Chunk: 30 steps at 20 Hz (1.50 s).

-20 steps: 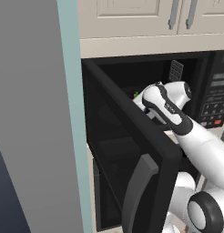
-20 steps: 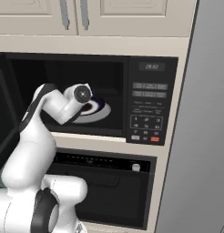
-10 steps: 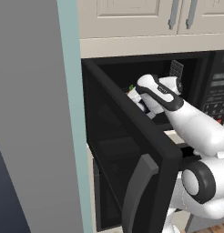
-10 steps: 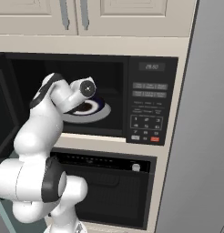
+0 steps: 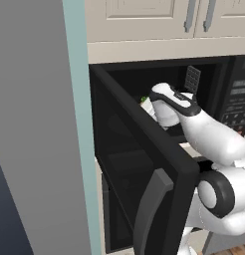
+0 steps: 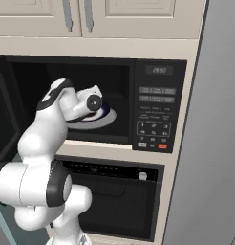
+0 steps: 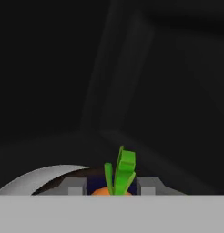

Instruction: Pick the carrot from the counter and place it in the microwave.

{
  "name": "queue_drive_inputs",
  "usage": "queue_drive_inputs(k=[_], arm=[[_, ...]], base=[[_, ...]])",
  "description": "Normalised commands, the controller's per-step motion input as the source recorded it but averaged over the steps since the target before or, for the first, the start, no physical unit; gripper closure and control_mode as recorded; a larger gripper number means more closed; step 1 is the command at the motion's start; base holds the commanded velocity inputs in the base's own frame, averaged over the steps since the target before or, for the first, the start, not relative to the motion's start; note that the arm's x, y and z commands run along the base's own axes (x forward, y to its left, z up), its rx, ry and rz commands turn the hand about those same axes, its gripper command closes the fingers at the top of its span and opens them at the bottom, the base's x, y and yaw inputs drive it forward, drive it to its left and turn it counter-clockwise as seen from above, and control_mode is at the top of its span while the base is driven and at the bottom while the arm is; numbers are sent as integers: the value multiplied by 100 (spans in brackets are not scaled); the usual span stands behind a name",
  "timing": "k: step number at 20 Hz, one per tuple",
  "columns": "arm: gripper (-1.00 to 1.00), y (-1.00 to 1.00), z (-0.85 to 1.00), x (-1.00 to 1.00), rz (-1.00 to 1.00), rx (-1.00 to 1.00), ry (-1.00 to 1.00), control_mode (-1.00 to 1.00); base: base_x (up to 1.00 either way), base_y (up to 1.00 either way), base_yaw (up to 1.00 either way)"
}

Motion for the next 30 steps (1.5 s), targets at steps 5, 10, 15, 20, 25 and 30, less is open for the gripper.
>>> queue_drive_inputs(k=[5, 10, 15, 20, 25, 30], arm=[[100, 0, -16, 23, 0, -7, 0, -100], [100, 0, -14, 40, 0, -7, 0, -100], [-100, 2, -20, 10, 0, -5, 0, -100], [-100, 0, -6, 0, 0, -1, 0, -100], [-100, 0, 0, 0, 0, -1, 0, -100], [-100, 0, 0, -9, 0, -2, 0, -100]], base=[[0, 0, 0], [0, 0, 0], [0, 0, 0], [0, 0, 0], [0, 0, 0], [0, 0, 0]])
